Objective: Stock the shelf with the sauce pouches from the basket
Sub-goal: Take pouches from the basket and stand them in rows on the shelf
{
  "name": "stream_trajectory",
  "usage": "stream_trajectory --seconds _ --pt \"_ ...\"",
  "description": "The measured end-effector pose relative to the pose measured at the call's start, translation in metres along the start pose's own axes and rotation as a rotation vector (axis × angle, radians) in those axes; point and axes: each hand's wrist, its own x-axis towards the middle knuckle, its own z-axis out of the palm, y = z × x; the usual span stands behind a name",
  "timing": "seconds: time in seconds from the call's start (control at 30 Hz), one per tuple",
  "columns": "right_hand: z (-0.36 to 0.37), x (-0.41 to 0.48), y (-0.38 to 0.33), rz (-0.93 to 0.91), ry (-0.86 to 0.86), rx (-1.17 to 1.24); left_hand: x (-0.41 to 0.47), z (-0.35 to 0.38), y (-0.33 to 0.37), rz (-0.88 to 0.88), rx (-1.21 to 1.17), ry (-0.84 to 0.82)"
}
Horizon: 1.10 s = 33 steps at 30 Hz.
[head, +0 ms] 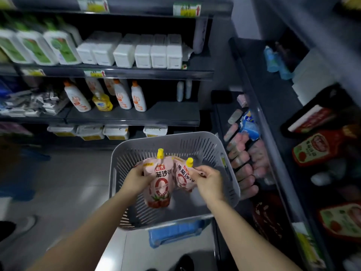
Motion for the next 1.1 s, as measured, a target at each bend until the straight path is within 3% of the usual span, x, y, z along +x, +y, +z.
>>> stream_trajectory --seconds 0.47,0.7,1.1 --pt "-0.062 -0.127 -0.076 -0.265 0.498 0.180 -0.099 -0.029 0.105 0.504 0.073 -0.190" --pt "-0.105 -0.221 -0.083 -0.296 0.741 0.141 -0.179 -0.012 0.132 0.728 0.146 -0.344" --pt "-0.192 -0.405 -0.053 -0.191 1.010 -0.008 -0.319 0.054 0.129 0.928 0.196 -0.694"
